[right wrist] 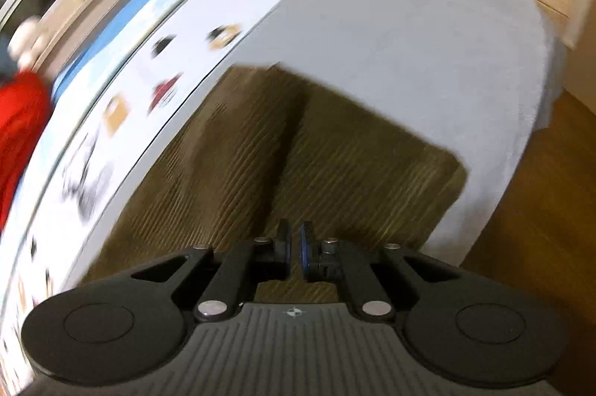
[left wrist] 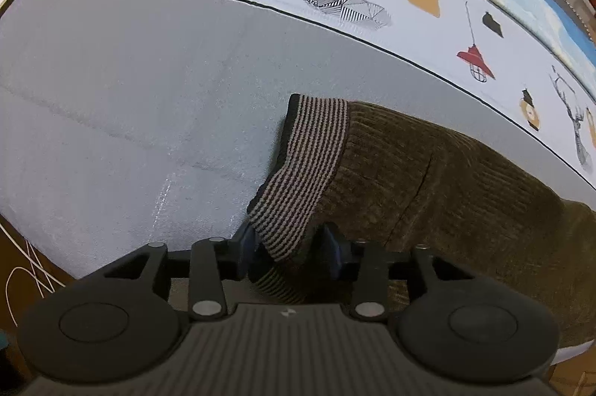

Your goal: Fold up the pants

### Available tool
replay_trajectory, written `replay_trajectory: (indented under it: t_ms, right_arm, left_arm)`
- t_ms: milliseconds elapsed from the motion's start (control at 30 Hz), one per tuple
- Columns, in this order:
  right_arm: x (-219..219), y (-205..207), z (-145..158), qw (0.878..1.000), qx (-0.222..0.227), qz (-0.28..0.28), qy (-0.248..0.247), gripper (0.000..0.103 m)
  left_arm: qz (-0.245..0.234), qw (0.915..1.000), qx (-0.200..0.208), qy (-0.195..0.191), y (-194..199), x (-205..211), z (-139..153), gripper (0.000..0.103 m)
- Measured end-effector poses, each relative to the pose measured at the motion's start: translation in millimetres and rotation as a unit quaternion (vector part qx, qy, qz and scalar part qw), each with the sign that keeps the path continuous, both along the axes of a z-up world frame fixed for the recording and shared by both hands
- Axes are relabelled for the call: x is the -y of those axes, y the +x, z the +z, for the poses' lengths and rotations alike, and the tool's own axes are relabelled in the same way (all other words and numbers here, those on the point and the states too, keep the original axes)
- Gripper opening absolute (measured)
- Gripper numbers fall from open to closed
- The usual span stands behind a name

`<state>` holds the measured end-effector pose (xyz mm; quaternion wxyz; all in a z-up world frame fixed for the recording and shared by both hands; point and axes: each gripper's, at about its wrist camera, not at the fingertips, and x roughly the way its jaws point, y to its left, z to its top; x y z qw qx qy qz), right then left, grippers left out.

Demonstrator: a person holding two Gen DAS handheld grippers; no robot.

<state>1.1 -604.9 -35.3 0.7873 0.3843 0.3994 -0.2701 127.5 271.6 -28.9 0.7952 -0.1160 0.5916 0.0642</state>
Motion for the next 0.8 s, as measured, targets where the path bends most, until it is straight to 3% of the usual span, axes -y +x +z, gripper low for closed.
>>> replay_trajectory:
  t_ms: [133,300,433,500,567,633,667,700,733,800]
  right_arm:
    - [5.3,21.8,-22.1,0.999,-0.009,0.043,0.015,0.008]
    - [-21.6,58.7,-35.9,0.989,-0.036,0.131,-0.066,0.008]
    - [-30.7,84.5,-46.5,0.979,-0.061,0.16,-0.11,0.008]
    - [-30.6,91.8,-43.0,0.984,-0.043,0.143,-0.102,0.01]
    - [-30.9,95.9,-32.2,0.987,0.028,0.134,-0.083,0.01]
    - [-42.8,100.4,-12.0,0.971,0.118,0.181,-0.107,0.01]
    - [-49.3,103.2,-7.2,0.961,0.137,0.202,-0.13,0.01]
    - [-52.6,105.6,-7.1,0.957,0.14,0.209,-0.147,0.01]
    - [-50.7,109.9,-12.7,0.96,0.119,0.204,-0.149,0.012]
    - [-37.3,114.8,-29.1,0.976,0.071,0.172,-0.112,0.013]
  left_arm:
    - [-0.013,0.9997,-0.009,0.019,6.8,10.6,-2.8,0.045]
    - [-0.02,0.9995,-0.011,0.02,5.6,9.8,-5.5,0.045]
    - [-0.02,0.9996,-0.01,0.017,6.2,7.6,-6.5,0.046]
    - [-0.02,0.9996,-0.01,0.015,7.6,7.2,-7.6,0.046]
    - [-0.02,0.9996,-0.012,0.014,9.6,7.3,-8.9,0.046]
    - [-0.019,0.9996,-0.013,0.014,11.2,7.5,-9.3,0.046]
    - [-0.019,0.9996,-0.014,0.014,11.9,7.5,-10.1,0.046]
    - [-0.02,0.9996,-0.016,0.015,12.4,7.9,-10.9,0.046]
    - [-0.02,0.9995,-0.017,0.016,13.1,8.4,-11.3,0.046]
    - [-0.022,0.9995,-0.017,0.017,14.6,9.6,-11.3,0.046]
